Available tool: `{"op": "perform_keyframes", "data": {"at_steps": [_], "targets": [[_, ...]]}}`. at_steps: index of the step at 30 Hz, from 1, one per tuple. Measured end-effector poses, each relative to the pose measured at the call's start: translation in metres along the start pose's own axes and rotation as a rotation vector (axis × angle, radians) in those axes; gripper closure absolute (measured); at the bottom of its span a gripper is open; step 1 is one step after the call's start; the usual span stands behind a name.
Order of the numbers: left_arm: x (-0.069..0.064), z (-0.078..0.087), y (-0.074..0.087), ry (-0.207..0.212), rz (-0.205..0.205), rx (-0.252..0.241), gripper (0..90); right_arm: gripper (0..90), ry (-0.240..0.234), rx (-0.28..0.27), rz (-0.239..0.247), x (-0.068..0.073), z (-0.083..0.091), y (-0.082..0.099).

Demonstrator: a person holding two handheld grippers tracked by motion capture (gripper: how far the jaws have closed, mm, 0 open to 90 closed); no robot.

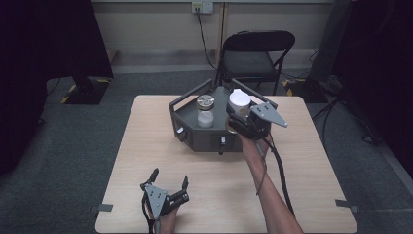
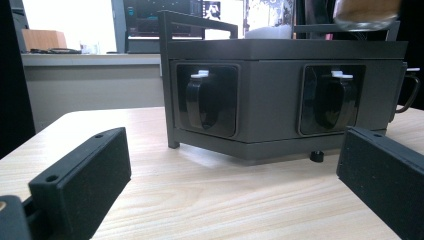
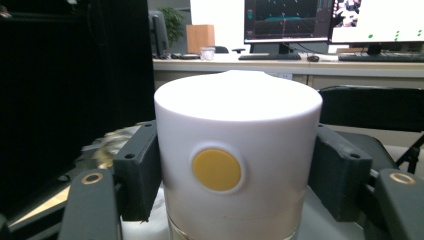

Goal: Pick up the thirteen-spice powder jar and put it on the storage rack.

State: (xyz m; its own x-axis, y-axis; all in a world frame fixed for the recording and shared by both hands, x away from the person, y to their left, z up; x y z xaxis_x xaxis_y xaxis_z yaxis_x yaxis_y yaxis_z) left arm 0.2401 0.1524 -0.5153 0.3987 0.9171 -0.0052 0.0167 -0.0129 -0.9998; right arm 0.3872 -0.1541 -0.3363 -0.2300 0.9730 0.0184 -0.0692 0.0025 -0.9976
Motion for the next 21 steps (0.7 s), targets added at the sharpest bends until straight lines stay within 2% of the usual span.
{"op": "perform_keyframes", "data": {"at_steps": [7,21], "targets": [[0.0,0.0,0.0,0.001,-0.001,0.0,0.2,29.9,0.044,0.012,0.019,0.003,-0.02,0.007],[0.0,0.0,0.0,0.001,0.0,-0.001,0.1,29.9,0.087,0.02,0.033,0.006,-0.036,0.022]]}}
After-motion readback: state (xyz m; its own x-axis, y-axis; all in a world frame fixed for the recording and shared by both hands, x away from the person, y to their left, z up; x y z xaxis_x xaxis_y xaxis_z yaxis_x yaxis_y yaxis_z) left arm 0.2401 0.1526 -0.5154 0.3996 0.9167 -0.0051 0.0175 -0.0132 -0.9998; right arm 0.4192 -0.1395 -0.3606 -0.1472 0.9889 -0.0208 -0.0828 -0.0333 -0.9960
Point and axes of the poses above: each handheld gripper's, and its own axes: z roughly backward along the jaws, y roughly out of its underside, x roughly to its left, the point moved 9 cm from there along -z, roughly forward along the jaws, and after that the axes turned 9 degrees about y, right-handed, at the moved point
